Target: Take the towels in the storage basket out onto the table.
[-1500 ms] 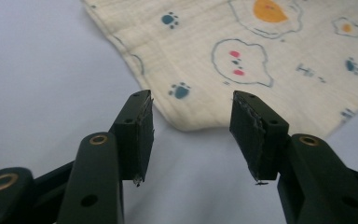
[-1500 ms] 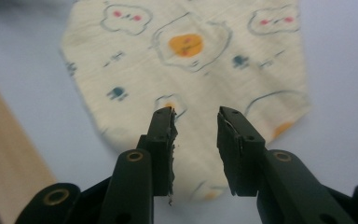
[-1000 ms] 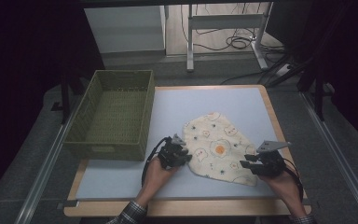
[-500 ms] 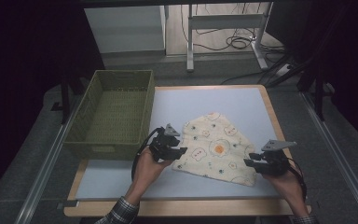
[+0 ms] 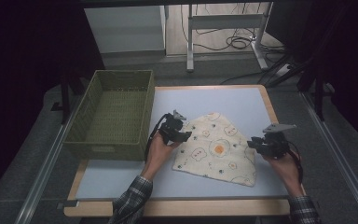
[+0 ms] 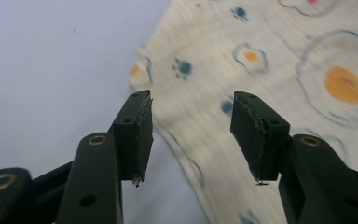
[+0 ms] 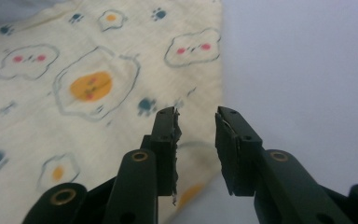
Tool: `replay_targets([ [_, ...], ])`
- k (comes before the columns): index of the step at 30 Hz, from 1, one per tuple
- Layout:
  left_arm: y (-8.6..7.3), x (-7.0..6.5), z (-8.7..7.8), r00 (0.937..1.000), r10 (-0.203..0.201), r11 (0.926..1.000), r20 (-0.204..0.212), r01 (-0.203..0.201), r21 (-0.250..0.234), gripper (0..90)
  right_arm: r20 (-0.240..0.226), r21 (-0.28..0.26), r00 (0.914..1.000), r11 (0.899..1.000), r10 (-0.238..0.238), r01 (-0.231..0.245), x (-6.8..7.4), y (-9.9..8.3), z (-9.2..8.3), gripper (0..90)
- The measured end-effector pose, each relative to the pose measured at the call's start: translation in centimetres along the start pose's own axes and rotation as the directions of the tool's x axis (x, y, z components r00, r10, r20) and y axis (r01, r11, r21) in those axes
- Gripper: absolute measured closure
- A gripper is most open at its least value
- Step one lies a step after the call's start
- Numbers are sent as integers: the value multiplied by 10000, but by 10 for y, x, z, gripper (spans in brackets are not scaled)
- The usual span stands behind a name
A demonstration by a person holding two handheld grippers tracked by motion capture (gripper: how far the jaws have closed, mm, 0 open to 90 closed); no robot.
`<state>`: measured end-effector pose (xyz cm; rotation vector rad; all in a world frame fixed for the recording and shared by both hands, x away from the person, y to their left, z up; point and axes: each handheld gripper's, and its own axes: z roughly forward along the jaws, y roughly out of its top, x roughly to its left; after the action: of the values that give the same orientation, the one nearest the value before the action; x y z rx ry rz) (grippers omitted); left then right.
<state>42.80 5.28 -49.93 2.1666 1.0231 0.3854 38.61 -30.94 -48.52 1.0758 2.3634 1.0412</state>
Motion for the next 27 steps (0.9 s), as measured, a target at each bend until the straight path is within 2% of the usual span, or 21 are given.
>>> replay_targets([
  [1,4,3,10,9998,-37,10000,-170,37,-1,476,54,6,10000,10000,42,-42,-4,7,10,695],
  [4,5,5,18,9993,-54,10000,-359,55,28,408,28,-3,9999,9999,110,-110,-7,13,20,683],
  [5,3,6,21,9990,-79,10000,-429,81,38,349,30,30,9999,9999,169,-169,-10,18,31,650],
  [6,1,7,24,9988,-99,10000,-471,99,-13,349,30,30,9999,9999,169,-169,-10,18,31,650],
  [7,-5,7,30,9978,-44,10000,-669,44,7,263,-80,62,9997,9997,239,-239,-12,21,42,625],
  [8,-5,7,30,9978,-44,10000,-669,44,7,231,-80,62,9997,9997,239,-239,-12,21,42,625],
  [9,-8,8,32,9970,-13,10000,-773,16,30,202,-218,164,9993,9994,297,-294,-12,24,53,607],
  [11,-14,10,37,9966,12,10000,-818,-10,20,195,-233,220,9994,9994,272,-267,-12,24,58,608],
  [12,-17,12,38,9974,-206,9996,-691,193,-199,176,-196,348,9994,9990,270,-263,-11,24,63,625],
  [14,-20,18,39,9975,-650,9975,-285,642,-299,168,-106,656,9996,9975,254,-246,-8,24,70,736],
  [16,-20,18,40,9974,-660,9975,-283,652,-283,164,-16,621,9998,9979,183,-181,-5,24,70,870],
  [18,-20,18,40,9973,-675,9973,-276,667,-307,164,117,588,9999,9982,91,-97,-3,26,67,875],
  [19,-21,18,40,9972,-690,9971,-282,681,-336,165,178,297,9996,9993,-234,229,5,32,58,876],
  [20,-21,18,40,9972,-690,9971,-282,681,-336,166,178,297,9996,9993,-234,229,5,32,58,876],
  [22,-21,18,40,9973,-663,9973,-316,652,-343,166,-112,-162,9967,9966,-805,803,27,44,41,875],
  [23,-21,18,40,9973,-663,9973,-316,652,-343,166,-112,-162,9967,9966,-805,803,27,44,41,875],
  [24,-21,18,40,9973,-671,9972,-311,661,-344,166,-259,-245,9941,9942,-1052,1046,37,47,36,875],
  [25,-21,18,40,9971,-688,9970,-318,676,-369,166,-580,-268,9866,9881,-1527,1514,57,50,32,874],
  [26,-21,18,40,9971,-688,9970,-318,676,-369,167,-580,-268,9866,9881,-1527,1514,57,50,32,874],
  [27,-21,18,40,9973,-662,9973,-333,650,-350,166,-923,-143,9783,9826,-1857,1851,75,47,34,871],
])
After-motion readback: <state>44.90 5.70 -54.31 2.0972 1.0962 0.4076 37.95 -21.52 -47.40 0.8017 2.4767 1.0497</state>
